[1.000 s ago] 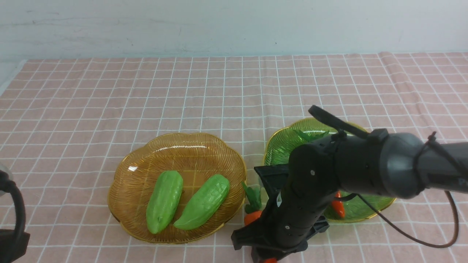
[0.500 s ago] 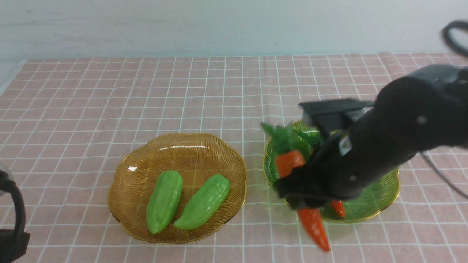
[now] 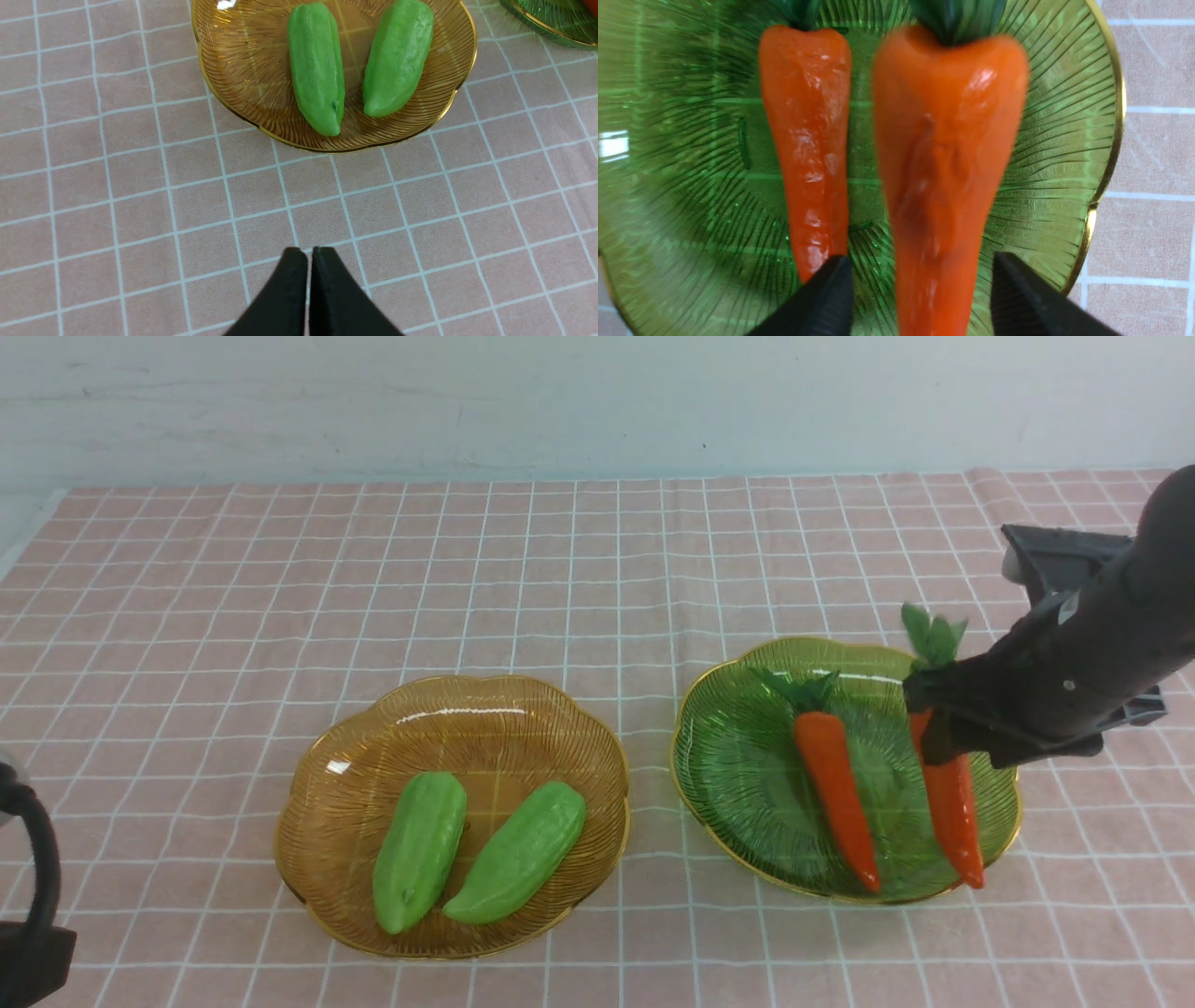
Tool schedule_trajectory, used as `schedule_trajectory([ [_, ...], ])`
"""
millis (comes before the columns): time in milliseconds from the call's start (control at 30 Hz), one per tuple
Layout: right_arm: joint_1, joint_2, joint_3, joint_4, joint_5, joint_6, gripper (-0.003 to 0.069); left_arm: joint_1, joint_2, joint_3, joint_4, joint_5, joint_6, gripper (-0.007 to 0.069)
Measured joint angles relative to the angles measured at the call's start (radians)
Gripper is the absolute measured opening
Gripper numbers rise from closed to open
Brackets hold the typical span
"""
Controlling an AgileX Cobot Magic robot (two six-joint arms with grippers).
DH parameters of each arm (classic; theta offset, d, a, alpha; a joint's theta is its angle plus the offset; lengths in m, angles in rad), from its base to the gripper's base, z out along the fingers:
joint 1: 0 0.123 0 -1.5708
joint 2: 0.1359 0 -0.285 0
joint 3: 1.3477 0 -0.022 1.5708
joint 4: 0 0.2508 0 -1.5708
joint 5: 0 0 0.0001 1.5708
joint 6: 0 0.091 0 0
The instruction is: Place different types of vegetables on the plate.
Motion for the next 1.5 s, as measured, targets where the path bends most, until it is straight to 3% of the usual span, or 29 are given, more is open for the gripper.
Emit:
schedule_trajectory([
  [200, -0.002, 0.008, -0.023, 0.008, 0.044, -0.049, 0.0494, 0.000, 0.000, 0.000, -0.001, 0.000, -0.019, -0.0003],
  [333, -0.002, -0.029, -0.100, 0.006, 0.170, -0.107, 0.0465, 0.000, 0.000, 0.000, -0.003, -0.002, -0.021, -0.0003],
  [400, -0.002, -0.114, -0.150, 0.002, 0.243, -0.134, 0.0346, 0.000, 0.000, 0.000, -0.003, -0.010, -0.022, -0.0003],
  [533, -0.002, -0.348, -0.159, 0.005, 0.239, -0.144, 0.0092, 0.000, 0.000, 0.000, -0.004, -0.055, -0.030, -0.0003],
  [600, -0.002, -0.418, -0.148, 0.013, 0.223, -0.144, 0.0056, 0.000, 0.000, 0.000, -0.004, -0.080, -0.031, -0.0003],
  [633, -0.002, -0.553, -0.118, 0.021, 0.175, -0.144, 0.0011, 0.000, 0.000, 0.000, -0.004, -0.100, -0.033, -0.0003],
  [700, -0.002, -0.728, -0.051, 0.029, 0.079, -0.144, -0.0008, 0.000, 0.000, 0.000, -0.004, -0.126, -0.034, -0.0003],
  [900, -0.002, -1.086, 0.215, 0.029, -0.197, -0.144, -0.0015, 0.000, 0.000, 0.000, -0.004, -0.209, -0.036, -0.0003],
  [967, -0.002, -1.300, 0.432, 0.029, -0.403, -0.144, -0.0015, 0.000, 0.000, 0.000, -0.003, -0.235, -0.036, -0.0003],
  [1067, -0.002, -1.488, 0.634, 0.030, -0.581, -0.134, -0.0015, 0.000, 0.000, 0.001, -0.003, -0.270, -0.036, -0.0003],
  [1300, -0.002, -1.664, 0.881, 0.032, -0.840, -0.129, -0.0015, 0.000, 0.000, 0.001, 0.025, -0.328, -0.027, -0.0003],
  [1500, -0.002, -1.676, 0.916, 0.032, -0.979, -0.129, -0.0015, 0.000, -0.065, 0.057, 0.050, -0.359, -0.006, -0.0003],
])
